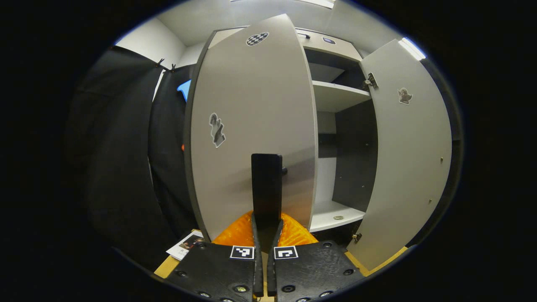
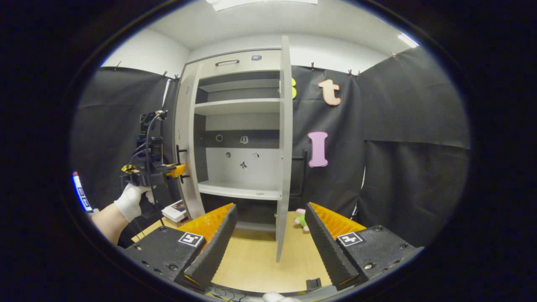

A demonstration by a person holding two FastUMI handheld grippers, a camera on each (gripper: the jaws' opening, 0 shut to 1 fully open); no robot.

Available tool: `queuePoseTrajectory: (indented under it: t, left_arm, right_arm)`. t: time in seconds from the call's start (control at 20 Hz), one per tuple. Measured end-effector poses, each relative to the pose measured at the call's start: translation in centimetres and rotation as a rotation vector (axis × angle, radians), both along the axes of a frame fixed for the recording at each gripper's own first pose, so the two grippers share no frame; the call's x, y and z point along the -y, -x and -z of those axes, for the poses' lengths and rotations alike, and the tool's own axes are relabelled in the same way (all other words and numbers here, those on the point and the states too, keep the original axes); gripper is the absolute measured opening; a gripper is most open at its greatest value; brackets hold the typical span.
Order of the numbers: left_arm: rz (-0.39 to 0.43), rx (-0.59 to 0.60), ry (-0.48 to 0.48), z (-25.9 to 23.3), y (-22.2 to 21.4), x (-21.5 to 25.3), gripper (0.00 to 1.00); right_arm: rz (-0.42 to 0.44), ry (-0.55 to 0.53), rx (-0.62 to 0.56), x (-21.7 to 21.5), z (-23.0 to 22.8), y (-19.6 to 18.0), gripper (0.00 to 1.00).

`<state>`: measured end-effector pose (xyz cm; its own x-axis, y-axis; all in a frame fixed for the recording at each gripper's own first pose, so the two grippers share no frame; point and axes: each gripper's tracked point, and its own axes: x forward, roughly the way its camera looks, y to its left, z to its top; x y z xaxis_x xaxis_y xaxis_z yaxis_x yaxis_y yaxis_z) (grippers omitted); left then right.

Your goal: Open the right door of the double-door shoe cabinet with the right hand, and open the left door with the left hand.

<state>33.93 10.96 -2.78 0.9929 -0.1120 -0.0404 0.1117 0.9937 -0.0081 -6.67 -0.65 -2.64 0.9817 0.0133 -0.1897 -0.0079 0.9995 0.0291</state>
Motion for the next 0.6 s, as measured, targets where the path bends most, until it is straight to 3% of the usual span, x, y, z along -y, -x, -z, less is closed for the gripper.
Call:
queuePoseTrajectory:
  t: [0.6]
  left_arm:
    - [-0.066,0.017,-0.008,0.4,3.7,-7.1,0.02]
  right_arm:
    - [-0.073,-0.014,-0.006,-3.9,0.5,0.1,1.00]
